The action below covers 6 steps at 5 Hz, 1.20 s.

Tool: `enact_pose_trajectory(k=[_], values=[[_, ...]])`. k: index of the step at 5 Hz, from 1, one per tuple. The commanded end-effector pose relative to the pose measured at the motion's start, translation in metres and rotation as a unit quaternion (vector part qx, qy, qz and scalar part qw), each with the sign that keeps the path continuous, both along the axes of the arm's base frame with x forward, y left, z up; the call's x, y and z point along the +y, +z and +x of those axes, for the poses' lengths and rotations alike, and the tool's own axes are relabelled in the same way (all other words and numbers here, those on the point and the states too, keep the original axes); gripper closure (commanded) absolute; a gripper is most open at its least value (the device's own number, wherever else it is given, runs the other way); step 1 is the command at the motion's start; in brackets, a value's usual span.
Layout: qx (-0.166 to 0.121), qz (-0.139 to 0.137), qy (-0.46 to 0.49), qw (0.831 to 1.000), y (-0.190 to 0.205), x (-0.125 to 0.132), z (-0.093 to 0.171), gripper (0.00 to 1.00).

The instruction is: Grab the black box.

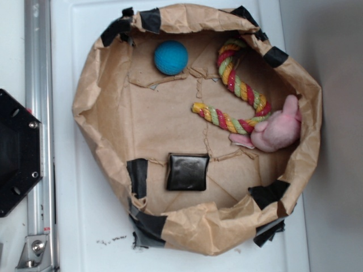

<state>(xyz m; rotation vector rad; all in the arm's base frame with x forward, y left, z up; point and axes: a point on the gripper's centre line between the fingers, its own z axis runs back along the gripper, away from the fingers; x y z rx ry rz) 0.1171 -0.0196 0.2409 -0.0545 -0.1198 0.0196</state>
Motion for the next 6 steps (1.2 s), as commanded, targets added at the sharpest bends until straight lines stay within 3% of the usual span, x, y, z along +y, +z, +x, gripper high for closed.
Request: enact_pose_trajectory(k=[1,2,3,4,5,6], values=[[0.000,0.000,0.000,1.000,0.000,0.000,0.000,0.00],[-0.022,0.005,0.013,1.000,-0.007,0.032,0.039,0.00],[-0.046,0.017,0.002,0.999,-0.023,0.047,0.090,0.00],[-0.027,0.027,-0.019,0.999,-0.067,0.047,0.141,0.00],[0.032,0.023,-0.073,0.997,-0.123,0.028,0.169,0.00],[0.093,-0.004,-0.096,0.991,-0.170,0.000,0.137,0.00]])
